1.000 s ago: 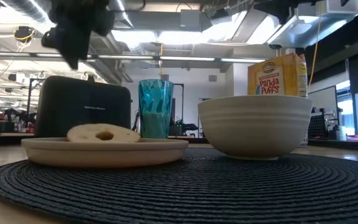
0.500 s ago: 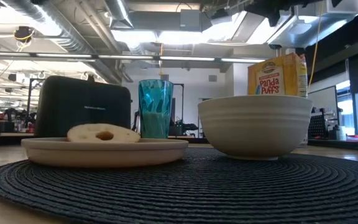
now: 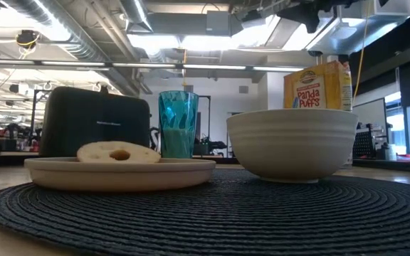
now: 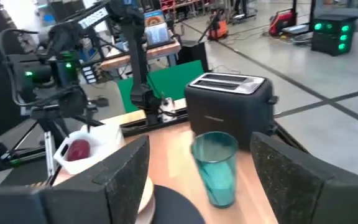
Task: Arrange a breakfast setting
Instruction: Put the red apple from the white bin on the white plate at the bottom of the sliced bagel
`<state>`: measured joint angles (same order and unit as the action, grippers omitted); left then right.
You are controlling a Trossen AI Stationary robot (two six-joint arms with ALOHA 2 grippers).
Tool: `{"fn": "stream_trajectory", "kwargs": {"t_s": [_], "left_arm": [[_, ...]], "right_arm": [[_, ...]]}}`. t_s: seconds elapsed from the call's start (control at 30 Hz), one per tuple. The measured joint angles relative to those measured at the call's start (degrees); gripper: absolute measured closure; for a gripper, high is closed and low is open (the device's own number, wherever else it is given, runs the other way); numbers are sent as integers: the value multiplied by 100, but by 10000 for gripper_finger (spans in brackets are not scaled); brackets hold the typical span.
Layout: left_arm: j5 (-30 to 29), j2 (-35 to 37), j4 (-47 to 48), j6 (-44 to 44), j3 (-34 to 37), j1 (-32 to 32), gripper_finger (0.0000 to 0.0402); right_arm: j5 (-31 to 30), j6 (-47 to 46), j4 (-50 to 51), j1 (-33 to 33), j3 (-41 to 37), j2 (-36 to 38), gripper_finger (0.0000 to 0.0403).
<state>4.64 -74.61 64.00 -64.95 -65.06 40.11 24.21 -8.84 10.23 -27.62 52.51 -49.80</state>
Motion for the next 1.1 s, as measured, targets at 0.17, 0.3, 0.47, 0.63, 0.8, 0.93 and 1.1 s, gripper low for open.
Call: {"fn": "stream_trajectory", "kwargs": {"t_s": [0.17,0.3,0.47,0.63,0.8,0.93,1.1], "left_arm": [[277,0,-428,992,447,86,147],[644,-2,-432,1114,683,98,139],[694,-2,-677,1698,743,202,132],[674,-2,-754,2556,846,400,123],[853,-1,-692,3009,1144,394,103],[1150,-2,-817,3279,1397,398,90],[1678,-2,-1397,2948,1721,396,82]], "right_arm": [[-1275,-270,-436,1023,0,-213,128],[-2129,-792,-1193,1688,5,-527,127],[-3127,-1602,-1612,2535,11,-1217,127],[-3983,-2328,-2094,3436,9,-1926,127],[-5345,-2743,-2521,4360,4,-2492,127],[-6307,-3143,-2794,4952,4,-2848,127],[-6927,-3456,-2983,5368,4,-3116,127]]}}
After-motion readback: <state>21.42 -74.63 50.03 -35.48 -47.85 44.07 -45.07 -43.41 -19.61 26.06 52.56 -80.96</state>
